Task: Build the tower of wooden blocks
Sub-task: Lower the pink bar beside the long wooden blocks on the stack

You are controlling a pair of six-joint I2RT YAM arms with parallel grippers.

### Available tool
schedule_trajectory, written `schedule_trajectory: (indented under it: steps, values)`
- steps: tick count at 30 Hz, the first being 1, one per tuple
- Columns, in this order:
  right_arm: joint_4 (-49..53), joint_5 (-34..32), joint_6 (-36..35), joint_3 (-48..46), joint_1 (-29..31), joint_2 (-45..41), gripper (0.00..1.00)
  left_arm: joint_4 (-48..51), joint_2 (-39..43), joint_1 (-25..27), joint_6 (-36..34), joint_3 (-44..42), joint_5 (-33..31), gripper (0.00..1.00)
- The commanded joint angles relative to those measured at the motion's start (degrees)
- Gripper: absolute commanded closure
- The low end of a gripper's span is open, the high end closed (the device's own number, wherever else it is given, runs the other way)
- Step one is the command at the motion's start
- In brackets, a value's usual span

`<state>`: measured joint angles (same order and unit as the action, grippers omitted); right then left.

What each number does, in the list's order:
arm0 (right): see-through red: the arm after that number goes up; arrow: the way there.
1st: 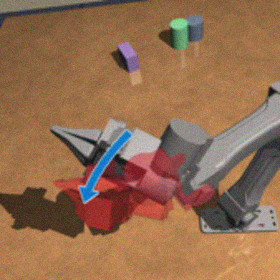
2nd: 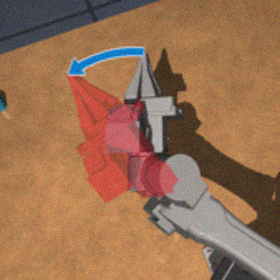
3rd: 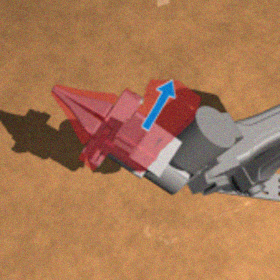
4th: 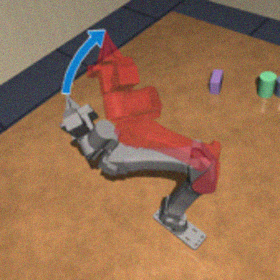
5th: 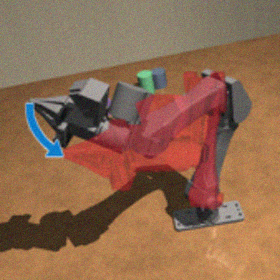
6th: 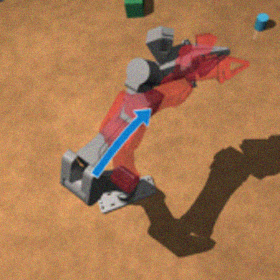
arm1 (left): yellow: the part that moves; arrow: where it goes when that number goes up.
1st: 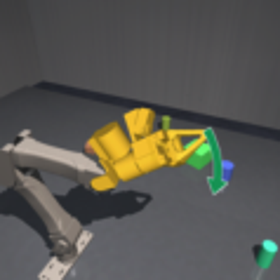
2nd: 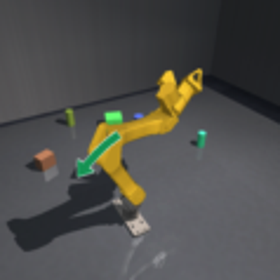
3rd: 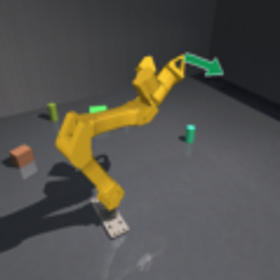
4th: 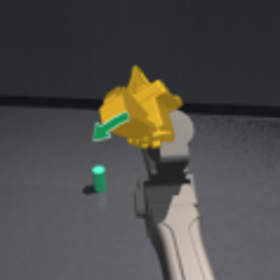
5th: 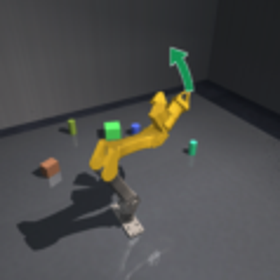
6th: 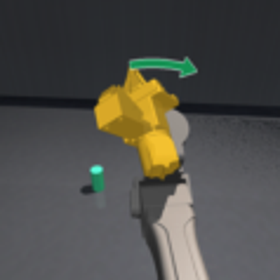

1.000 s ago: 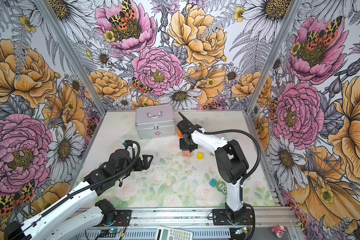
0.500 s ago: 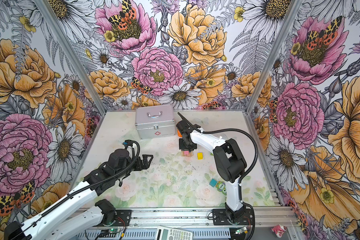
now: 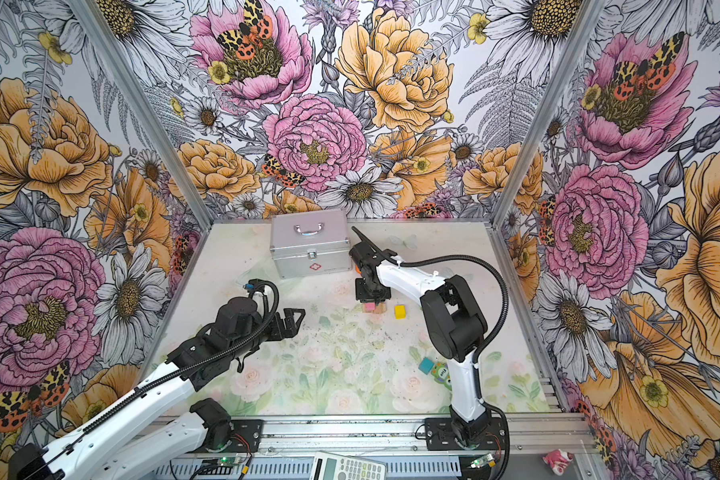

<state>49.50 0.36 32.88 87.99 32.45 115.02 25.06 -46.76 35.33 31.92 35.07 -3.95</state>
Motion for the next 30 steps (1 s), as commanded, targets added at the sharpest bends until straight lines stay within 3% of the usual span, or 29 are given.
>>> schedule_trajectory:
  steps: [1, 30]
  values:
    - [0.1, 0.2, -0.8, 1.5, 0.4, 0.7, 0.71, -1.5, 0.3, -0.5, -1.4, -0.5, 1.0, 0.01]
    - [0.2, 0.0, -0.9, 2.5, 0.0, 1.5, 0.65, -1.5, 0.2, -1.2, -1.2, -0.5, 1.5, 0.01]
